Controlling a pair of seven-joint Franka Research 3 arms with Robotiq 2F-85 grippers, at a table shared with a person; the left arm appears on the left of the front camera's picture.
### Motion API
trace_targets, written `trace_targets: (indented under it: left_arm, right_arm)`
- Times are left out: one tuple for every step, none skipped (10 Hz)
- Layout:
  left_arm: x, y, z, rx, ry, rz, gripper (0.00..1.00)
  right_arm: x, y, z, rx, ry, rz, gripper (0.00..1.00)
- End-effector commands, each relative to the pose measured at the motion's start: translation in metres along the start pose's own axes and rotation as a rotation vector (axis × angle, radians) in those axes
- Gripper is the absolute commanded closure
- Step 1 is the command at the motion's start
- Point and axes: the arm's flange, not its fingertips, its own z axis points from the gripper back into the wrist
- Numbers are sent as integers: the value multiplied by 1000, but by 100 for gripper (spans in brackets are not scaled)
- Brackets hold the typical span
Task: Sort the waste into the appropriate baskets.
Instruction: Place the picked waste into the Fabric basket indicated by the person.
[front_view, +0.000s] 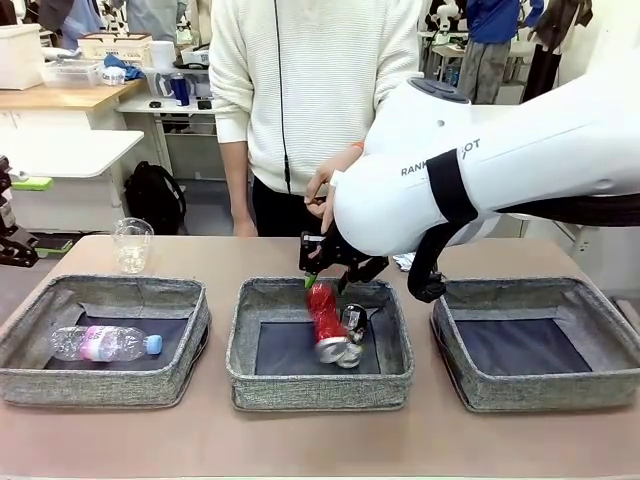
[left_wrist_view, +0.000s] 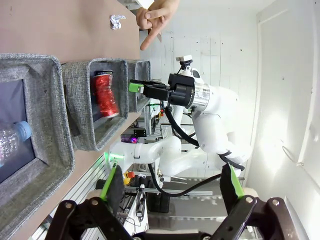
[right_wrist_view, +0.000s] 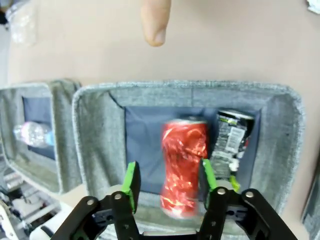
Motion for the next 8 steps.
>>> trace_targets:
  left_arm:
    - [-4,-1,1,-4,10,-10,0]
    - [-4,-1,1,-4,10,-10,0]
    - [-4,-1,1,-4,10,-10,0]
    - [-4,-1,1,-4,10,-10,0]
    - [-4,-1,1,-4,10,-10,0]
    - [-4,-1,1,-4,10,-10,0]
    - [-4,-1,1,-4,10,-10,0]
    - [-4,-1,1,-4,10,-10,0]
  right_arm:
    - [-1,-6,1,32,3,7,0]
    - [-1,-6,1,30,4,8,0]
    - [-1,-6,2,32,3,7,0]
    - [-1,-7,2,34,2,3,0]
    - [0,-8,2,35,2,0,0]
    - [1,-10,8,80,19,-8,0]
    - [2,-18,25,194,72,-6,0]
    - [6,-35,55,316,113,-76,0]
